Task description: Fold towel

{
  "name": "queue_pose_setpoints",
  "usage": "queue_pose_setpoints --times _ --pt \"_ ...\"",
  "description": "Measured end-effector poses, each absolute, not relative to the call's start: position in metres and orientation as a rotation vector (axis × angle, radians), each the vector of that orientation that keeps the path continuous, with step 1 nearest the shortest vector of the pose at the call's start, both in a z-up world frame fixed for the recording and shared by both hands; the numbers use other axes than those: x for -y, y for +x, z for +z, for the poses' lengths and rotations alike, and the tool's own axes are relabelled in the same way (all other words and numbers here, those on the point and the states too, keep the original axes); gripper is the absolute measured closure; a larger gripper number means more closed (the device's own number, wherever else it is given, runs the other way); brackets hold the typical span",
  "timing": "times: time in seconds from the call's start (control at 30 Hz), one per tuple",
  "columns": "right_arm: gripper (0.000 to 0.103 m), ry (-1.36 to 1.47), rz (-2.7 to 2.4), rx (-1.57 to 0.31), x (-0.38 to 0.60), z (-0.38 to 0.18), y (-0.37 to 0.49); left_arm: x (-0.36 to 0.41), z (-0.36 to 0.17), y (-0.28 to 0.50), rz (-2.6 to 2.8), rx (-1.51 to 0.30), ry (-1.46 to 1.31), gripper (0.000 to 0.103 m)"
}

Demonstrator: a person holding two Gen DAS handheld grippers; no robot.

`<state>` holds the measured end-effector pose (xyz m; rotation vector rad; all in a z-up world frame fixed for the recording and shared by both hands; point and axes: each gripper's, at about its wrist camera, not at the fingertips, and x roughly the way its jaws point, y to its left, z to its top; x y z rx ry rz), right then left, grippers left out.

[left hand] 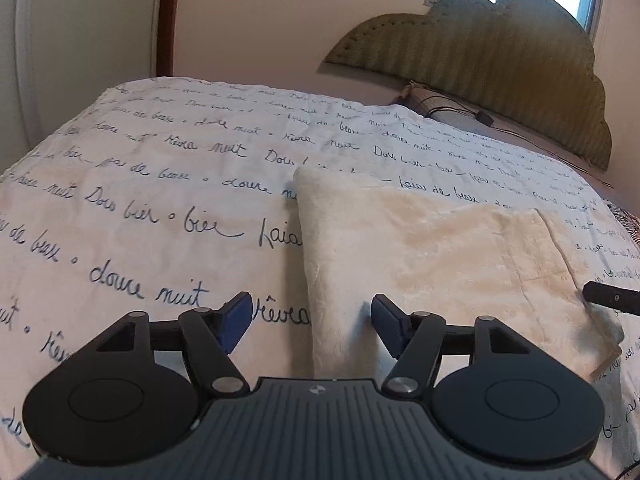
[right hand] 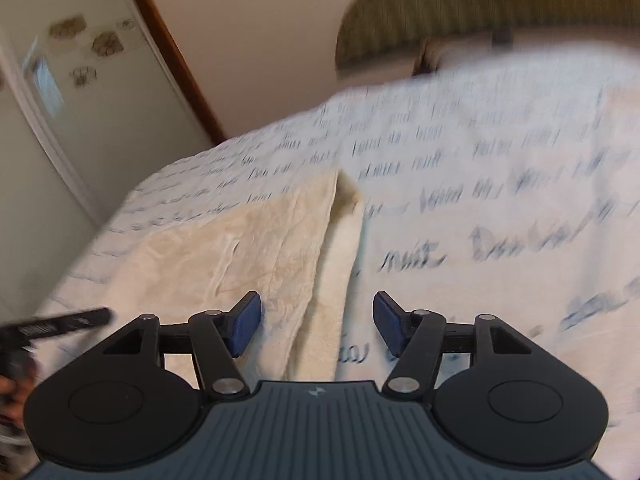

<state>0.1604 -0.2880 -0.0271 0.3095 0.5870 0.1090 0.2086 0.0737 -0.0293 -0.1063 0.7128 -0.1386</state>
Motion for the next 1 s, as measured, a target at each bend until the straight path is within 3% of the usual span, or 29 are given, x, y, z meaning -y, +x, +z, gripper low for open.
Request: queue_pose_setpoints --times 0.1,0.17,0.33,0.47,0.67,1.0 --pt "0.041 0.080 0.070 -0.426 0.248 -0.004 0.125 -0.071 -0.020 0.178 -0.146 -0.667 -0.099 0.029" --pt "0.042 0.021 0.132 -0.388 0.229 0.000 0.114 -0.065 -0.021 0.166 -0.154 -0.654 -0.070 0.021" --pt "0.043 -0.087 0.118 -0.581 0.204 -0.036 0.141 -0.054 -0.042 0.169 -0.115 -0.696 0.024 0.017" --pt "0.042 0.030 0.137 -0.537 0.211 -0.022 0.111 -0.064 -0.030 0.155 -0.097 -0.674 -0.021 0.022" --pt "0.040 0.139 0.176 -0.516 0.216 -0.006 0.064 -0.058 -0.016 0.126 -0.123 -0.655 -0.065 0.017" --pt "0.024 0.199 0.186 -0.638 0.202 -0.010 0.024 -0.043 -0.034 0.087 -0.162 -0.725 -0.091 0.013"
